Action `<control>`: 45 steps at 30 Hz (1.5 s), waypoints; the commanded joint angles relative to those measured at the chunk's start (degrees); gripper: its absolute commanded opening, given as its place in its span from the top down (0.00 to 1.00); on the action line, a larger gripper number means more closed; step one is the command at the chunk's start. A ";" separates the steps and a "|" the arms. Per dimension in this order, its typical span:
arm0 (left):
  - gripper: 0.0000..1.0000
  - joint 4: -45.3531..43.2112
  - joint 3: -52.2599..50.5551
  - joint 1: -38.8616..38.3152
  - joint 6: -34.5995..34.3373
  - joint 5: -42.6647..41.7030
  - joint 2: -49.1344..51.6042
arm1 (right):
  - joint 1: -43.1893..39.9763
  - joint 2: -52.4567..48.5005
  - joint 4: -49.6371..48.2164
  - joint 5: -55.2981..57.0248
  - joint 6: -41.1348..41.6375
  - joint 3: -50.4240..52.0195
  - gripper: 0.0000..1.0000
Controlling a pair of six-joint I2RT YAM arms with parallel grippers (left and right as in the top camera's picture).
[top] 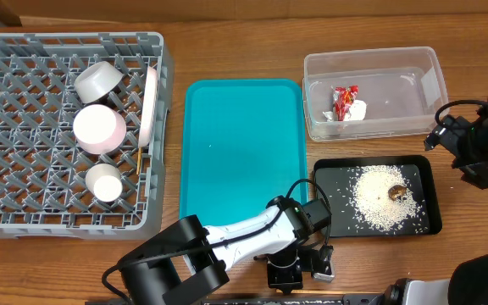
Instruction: Sort waste into correct bins and load items into the dishwasher
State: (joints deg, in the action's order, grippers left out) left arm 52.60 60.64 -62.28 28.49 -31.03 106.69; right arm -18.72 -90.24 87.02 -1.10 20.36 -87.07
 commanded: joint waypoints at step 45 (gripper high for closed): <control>0.64 3.72 8.13 1.11 -21.64 26.71 0.74 | 0.00 1.31 -0.28 0.09 0.24 -1.49 0.11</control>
State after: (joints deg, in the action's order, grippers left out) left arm 54.63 64.69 -61.36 7.16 -5.26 106.61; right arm -18.72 -90.24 86.94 -1.08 20.36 -87.07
